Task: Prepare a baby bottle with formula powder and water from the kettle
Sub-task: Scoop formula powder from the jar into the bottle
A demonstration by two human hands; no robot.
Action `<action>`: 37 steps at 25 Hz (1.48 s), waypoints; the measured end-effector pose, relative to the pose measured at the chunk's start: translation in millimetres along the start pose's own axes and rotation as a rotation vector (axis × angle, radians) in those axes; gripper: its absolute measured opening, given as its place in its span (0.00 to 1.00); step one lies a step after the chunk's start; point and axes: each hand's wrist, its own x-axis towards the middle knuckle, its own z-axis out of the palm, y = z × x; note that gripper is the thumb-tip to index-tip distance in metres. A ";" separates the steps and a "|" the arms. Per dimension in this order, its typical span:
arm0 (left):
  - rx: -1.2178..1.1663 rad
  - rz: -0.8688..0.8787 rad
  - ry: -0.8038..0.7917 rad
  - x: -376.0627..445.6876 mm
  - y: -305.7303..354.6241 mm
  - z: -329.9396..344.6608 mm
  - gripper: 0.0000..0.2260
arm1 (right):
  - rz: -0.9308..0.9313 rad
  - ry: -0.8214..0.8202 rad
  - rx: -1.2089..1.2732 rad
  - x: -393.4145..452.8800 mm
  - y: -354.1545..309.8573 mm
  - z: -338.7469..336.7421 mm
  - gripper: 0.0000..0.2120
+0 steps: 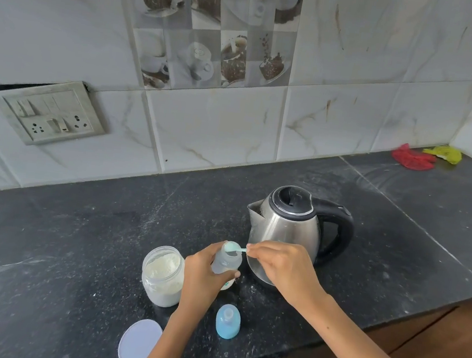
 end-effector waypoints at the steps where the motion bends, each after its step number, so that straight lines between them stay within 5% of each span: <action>1: 0.002 -0.004 -0.001 0.5 -0.6 0.3 0.25 | 0.007 -0.024 0.002 1.4 0.5 0.9 0.09; 9: -0.078 -0.109 0.048 -7.2 -7.0 8.9 0.25 | 0.580 0.027 0.330 10.9 -5.3 5.9 0.05; 17: 0.010 -0.164 0.009 -17.8 -19.4 12.4 0.35 | 0.750 0.090 0.535 -0.8 -12.5 16.3 0.05; 21: -0.007 -0.135 0.112 -49.3 -10.5 -7.9 0.23 | 0.847 0.107 0.741 6.1 -25.8 13.5 0.05; 27: -0.096 -0.155 0.284 -89.5 -10.2 -41.3 0.10 | 0.831 -0.024 0.915 36.1 -54.8 44.5 0.04; 37: 0.004 -0.163 0.352 -106.4 -18.7 -56.4 0.10 | 0.523 -0.135 0.405 54.4 -85.2 97.4 0.09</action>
